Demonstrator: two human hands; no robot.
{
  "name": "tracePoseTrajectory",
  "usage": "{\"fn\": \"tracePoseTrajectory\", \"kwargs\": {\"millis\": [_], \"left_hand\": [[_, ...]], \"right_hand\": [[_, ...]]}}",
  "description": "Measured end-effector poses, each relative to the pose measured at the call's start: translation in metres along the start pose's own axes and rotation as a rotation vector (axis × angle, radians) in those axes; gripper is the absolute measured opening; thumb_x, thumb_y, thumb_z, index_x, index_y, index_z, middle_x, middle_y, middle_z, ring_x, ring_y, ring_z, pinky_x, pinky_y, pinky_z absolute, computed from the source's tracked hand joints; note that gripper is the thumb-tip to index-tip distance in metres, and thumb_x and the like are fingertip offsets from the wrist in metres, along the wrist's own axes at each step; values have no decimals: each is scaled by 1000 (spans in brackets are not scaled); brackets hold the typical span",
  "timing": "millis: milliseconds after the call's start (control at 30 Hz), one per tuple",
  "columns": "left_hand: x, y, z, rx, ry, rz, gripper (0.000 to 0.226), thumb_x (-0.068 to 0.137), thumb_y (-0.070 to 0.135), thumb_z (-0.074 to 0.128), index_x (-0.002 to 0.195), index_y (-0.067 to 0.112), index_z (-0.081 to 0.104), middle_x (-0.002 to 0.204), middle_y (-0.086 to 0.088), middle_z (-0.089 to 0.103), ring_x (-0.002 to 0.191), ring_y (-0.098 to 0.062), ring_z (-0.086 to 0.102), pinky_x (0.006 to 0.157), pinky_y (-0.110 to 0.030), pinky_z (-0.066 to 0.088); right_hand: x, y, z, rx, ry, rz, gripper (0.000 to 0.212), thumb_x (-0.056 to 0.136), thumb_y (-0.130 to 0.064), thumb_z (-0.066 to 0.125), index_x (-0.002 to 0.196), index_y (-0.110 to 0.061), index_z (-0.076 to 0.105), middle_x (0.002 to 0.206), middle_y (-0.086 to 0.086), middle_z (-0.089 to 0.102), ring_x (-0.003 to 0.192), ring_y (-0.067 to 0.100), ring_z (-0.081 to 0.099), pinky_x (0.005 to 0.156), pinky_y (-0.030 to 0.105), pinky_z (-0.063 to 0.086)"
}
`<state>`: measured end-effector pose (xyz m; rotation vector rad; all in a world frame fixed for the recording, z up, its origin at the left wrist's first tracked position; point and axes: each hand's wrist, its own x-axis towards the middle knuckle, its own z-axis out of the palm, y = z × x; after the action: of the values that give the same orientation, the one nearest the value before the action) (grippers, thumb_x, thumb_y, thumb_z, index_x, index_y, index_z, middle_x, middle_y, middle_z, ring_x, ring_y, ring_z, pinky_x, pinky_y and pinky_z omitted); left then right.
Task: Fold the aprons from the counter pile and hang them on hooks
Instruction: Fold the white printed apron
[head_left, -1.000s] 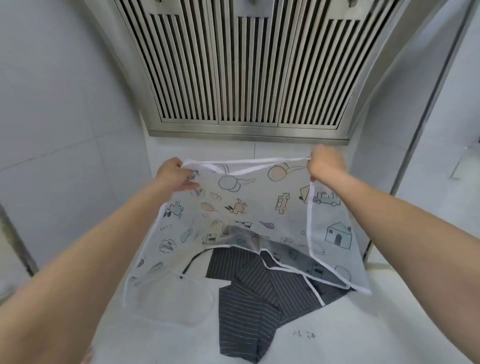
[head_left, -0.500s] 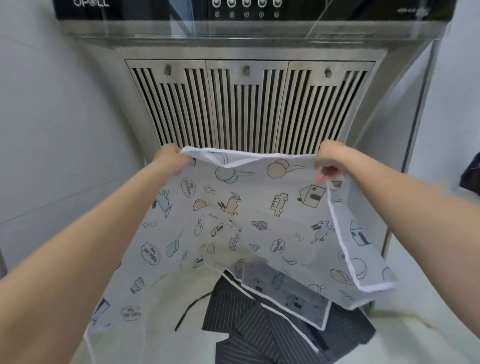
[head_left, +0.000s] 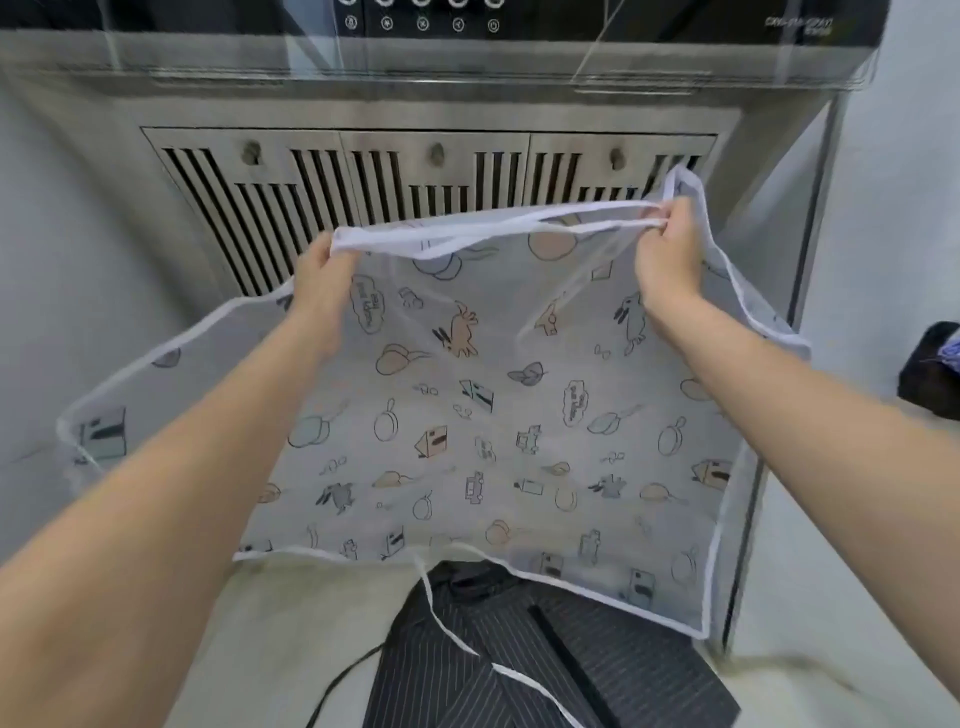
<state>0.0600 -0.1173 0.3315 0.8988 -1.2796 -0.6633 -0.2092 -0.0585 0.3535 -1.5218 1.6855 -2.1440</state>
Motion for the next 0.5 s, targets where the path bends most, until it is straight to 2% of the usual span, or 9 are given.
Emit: {"fn": "tracePoseTrajectory", "kwargs": {"millis": [67, 167, 267, 333, 400, 467, 500], "left_hand": [[-2, 10, 2, 37, 5, 87, 23, 100, 25, 38, 83, 35, 52, 82, 12, 50, 80, -6, 46, 74, -26, 38], [-12, 0, -7, 108, 4, 134, 13, 100, 26, 41, 101, 26, 54, 79, 14, 47, 73, -3, 41, 64, -18, 31], [-35, -31, -23, 330, -40, 47, 27, 99, 26, 41, 119, 16, 56, 75, 7, 46, 64, -10, 39, 58, -24, 31], [-52, -55, -36, 619, -198, -15, 32, 98, 27, 44, 117, 6, 58, 71, -1, 48, 61, -15, 40, 55, -26, 31], [-73, -74, -47, 858, -416, -46, 34, 97, 32, 48, 116, 6, 59, 81, -8, 54, 69, -19, 47, 55, -24, 33], [-98, -95, -56, 961, -578, -121, 32, 96, 35, 48, 113, 10, 58, 89, -8, 55, 77, -20, 49, 57, -23, 35], [-111, -108, -60, 998, -633, -162, 29, 96, 36, 48, 107, 11, 57, 89, -8, 55, 76, -20, 50, 57, -22, 34]], "right_hand": [[1, -15, -12, -25, 56, -90, 20, 96, 0, 25, 90, -15, 35, 74, -7, 34, 62, 5, 32, 50, 14, 30], [-6, -12, -20, -264, 62, -239, 13, 95, -1, 33, 91, -12, 40, 86, -1, 42, 74, 10, 39, 57, 10, 34], [-27, 20, -23, -548, 51, -373, 13, 96, -10, 37, 92, -9, 49, 105, 6, 41, 96, 20, 36, 79, 26, 32], [-44, 40, -28, -757, 66, -451, 17, 97, -14, 39, 91, -5, 51, 116, 12, 42, 104, 29, 37, 84, 33, 29], [-68, 57, -36, -861, 29, -513, 13, 94, -10, 43, 87, -4, 51, 120, 15, 42, 107, 32, 38, 83, 34, 25], [-94, 81, -44, -926, -55, -592, 9, 88, -4, 49, 91, 1, 56, 120, 18, 46, 109, 33, 41, 88, 39, 27], [-106, 96, -47, -1003, -114, -642, 15, 84, -2, 51, 96, 4, 59, 118, 19, 50, 109, 34, 43, 89, 42, 28]]}}
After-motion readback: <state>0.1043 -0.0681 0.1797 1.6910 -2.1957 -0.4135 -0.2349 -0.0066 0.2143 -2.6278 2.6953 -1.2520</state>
